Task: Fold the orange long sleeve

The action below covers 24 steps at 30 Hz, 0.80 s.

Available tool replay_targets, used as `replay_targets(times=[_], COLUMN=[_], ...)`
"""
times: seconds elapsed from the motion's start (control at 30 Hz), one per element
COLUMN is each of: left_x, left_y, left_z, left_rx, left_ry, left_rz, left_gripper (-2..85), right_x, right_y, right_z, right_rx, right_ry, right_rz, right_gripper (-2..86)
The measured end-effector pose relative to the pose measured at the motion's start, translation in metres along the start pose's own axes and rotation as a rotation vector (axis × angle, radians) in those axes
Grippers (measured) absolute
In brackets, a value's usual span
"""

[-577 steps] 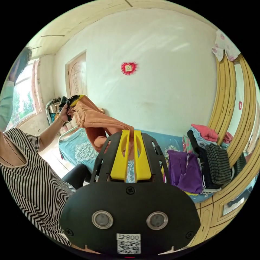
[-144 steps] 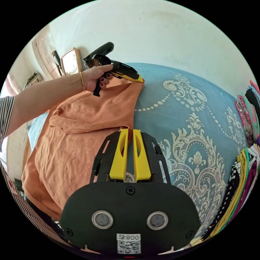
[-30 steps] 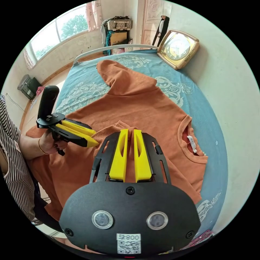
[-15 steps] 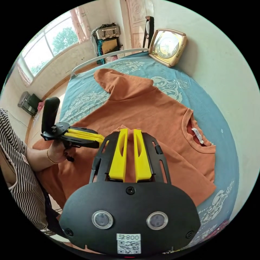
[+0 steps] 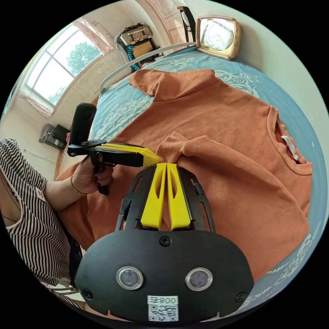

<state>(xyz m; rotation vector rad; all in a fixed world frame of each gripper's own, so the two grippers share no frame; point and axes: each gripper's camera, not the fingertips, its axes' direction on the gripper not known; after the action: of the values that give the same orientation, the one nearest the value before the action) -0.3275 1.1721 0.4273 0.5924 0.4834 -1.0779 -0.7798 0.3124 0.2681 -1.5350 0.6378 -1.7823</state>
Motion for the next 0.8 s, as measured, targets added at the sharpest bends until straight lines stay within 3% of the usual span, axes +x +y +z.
replay_targets(times=[0.17,0.4,0.53,0.63,0.8], left_x=[-0.027,-0.106,-0.161,-0.203,-0.266], left_y=[0.006,0.015,-0.024,-0.062,-0.097], left_z=[-0.057,-0.205,-0.264,-0.283,-0.277], left_rx=[0.198,0.616,0.65,0.548,0.525], left_ry=[0.021,-0.139,-0.138,-0.22,-0.031], left_rz=[-0.011,-0.365,-0.434,-0.512,-0.634], left_gripper=[0.9,5.5,8.7,10.3,9.6], right_x=[-0.006,-0.009,-0.016,-0.014,-0.014], right_y=[-0.008,-0.017,-0.017,-0.012,0.009], right_z=[0.016,0.036,0.048,0.057,0.068], right_rx=[-0.023,-0.082,-0.108,-0.103,-0.066], right_ry=[0.034,0.056,0.103,0.102,0.113], right_rz=[0.053,0.133,0.124,0.153,0.187], right_gripper=[0.1,0.1,0.1,0.1,0.2])
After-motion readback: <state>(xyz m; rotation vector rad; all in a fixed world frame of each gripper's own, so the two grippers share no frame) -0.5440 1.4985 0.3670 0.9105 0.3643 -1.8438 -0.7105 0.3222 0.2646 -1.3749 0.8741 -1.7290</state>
